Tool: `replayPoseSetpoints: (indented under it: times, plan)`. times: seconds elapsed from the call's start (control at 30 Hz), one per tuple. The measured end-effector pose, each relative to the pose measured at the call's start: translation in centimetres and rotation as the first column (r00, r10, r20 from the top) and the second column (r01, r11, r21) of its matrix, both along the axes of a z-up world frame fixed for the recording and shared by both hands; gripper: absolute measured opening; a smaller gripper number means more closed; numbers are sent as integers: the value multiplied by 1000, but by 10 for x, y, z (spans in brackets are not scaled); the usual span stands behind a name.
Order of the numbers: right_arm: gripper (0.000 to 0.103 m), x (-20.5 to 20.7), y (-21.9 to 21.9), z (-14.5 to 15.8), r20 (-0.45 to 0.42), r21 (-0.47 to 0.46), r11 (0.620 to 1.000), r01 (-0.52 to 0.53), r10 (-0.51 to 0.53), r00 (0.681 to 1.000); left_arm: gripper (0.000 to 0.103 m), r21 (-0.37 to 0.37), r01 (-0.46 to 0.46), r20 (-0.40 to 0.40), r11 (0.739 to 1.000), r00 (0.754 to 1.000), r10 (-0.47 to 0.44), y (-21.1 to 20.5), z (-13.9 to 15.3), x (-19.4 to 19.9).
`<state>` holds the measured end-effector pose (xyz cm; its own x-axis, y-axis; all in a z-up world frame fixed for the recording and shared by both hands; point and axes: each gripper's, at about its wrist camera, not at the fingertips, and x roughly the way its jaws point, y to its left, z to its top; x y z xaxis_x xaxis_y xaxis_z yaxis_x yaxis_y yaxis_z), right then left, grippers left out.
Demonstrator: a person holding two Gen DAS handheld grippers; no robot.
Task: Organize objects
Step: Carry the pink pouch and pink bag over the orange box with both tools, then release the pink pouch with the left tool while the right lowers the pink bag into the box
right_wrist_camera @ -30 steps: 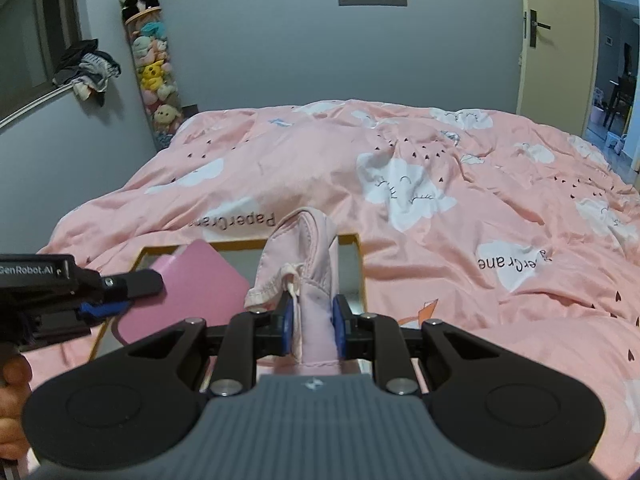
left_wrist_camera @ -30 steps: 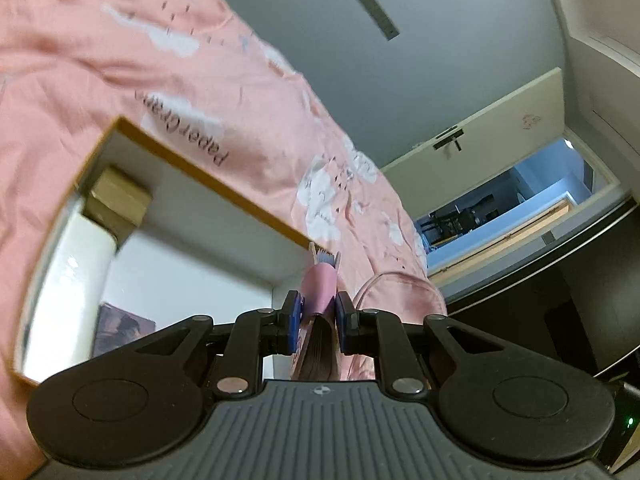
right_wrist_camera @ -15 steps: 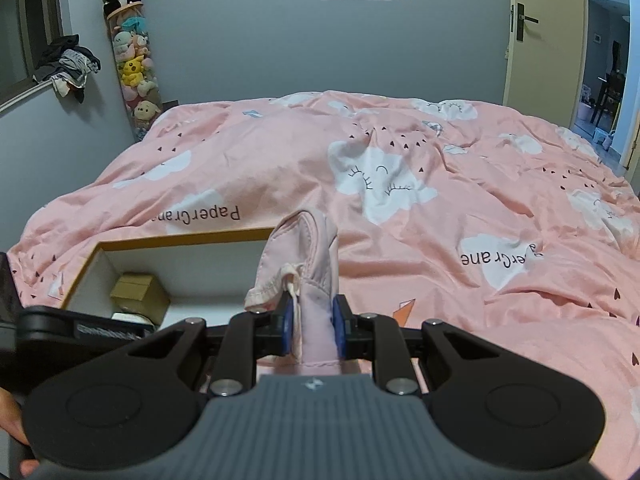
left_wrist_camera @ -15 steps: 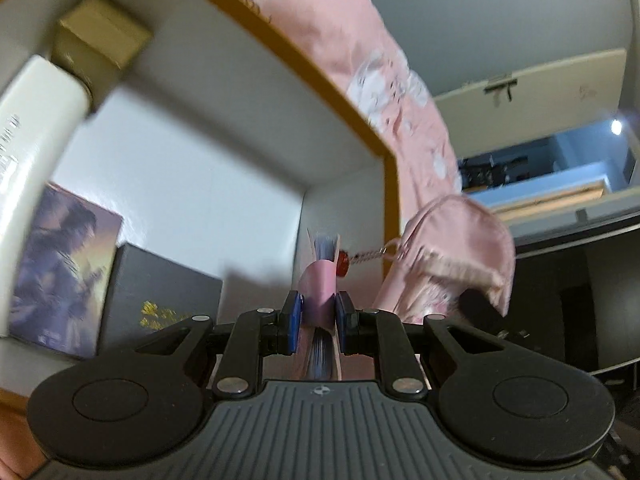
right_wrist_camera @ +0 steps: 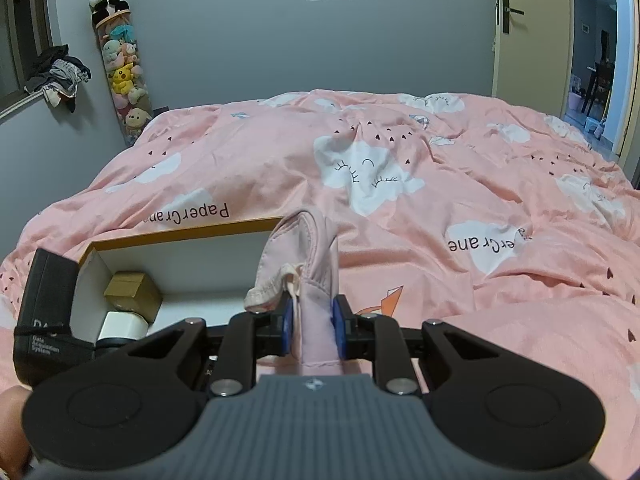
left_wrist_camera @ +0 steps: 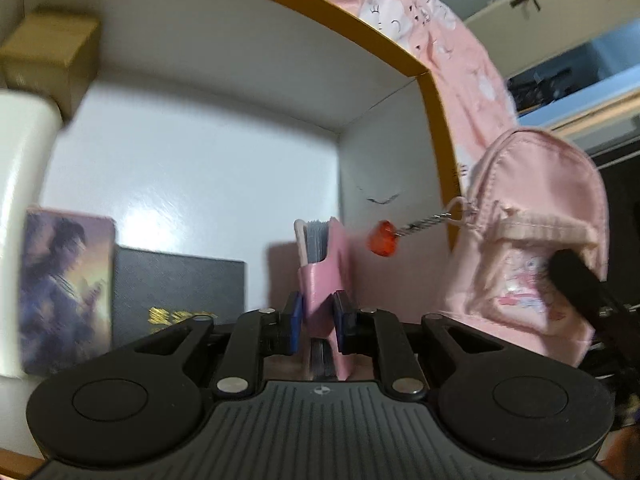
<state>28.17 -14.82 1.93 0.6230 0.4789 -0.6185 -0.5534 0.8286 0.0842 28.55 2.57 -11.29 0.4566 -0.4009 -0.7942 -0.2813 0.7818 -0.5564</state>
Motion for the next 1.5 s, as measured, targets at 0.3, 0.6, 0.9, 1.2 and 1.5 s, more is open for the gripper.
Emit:
replayPoseSetpoints:
  times: [0.3,0.6,0.9,1.2,1.5]
  plan:
    - [22,-2,6,-1,-18,-25,999,-36,35,999,35,115,-23,175,993,985,2,13,43,-33]
    - [21,8,40,-20,-180,-108,984,-142,121,976,70,402,-97,345,911,937,-52,8,86,-91]
    - [22,33,59,-47,-376,-151,976,-155,88,922,74,447,-118,376,887,924,-67,8,90,-108]
    - [26,28,92,-61,-312,-384,903,-192,69,948,74,439,-130,386,889,921,-55,18,92,-124]
    - [37,4,122,-78,-165,-651,726,-221,148,975,73,410,-119,423,904,903,-73,16,101,-144]
